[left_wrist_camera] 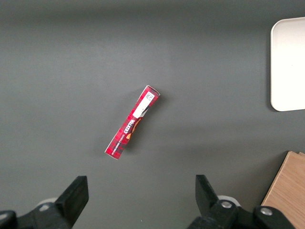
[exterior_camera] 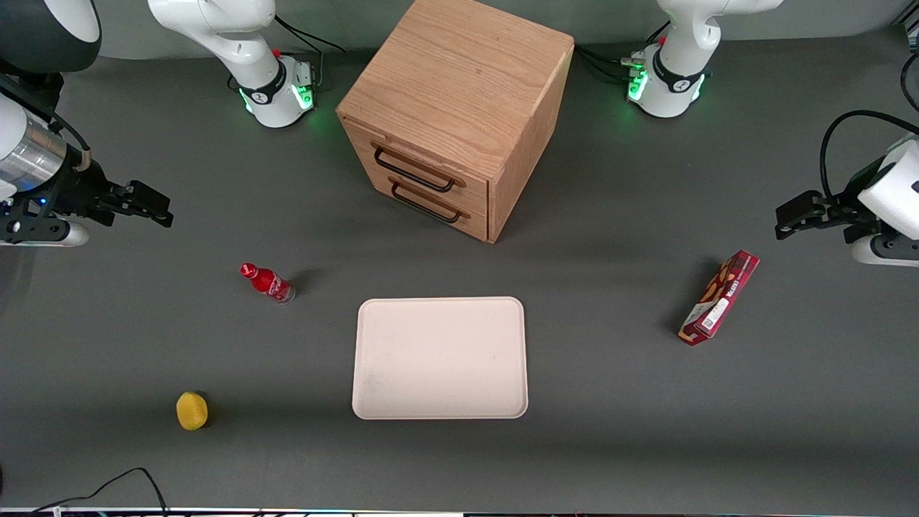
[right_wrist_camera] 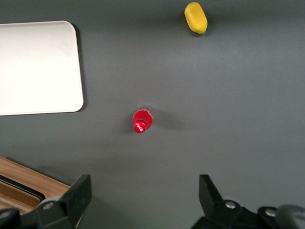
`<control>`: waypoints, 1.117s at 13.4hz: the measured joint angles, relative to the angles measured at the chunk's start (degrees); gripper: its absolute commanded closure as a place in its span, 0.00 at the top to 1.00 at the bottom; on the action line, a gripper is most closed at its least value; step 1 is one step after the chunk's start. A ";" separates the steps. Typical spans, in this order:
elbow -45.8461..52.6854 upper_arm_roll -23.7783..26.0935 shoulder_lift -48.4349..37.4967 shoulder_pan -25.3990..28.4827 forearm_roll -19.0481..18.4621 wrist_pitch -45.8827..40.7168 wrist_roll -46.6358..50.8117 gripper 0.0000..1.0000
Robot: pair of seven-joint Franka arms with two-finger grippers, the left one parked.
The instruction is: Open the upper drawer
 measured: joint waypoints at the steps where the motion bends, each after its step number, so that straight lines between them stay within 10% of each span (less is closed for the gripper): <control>1: 0.00 -0.04 0.01 0.00 0.00 -0.01 0.00 1.00; 15: 2.44 4.81 -0.12 0.85 0.26 -0.95 -2.07 1.00</control>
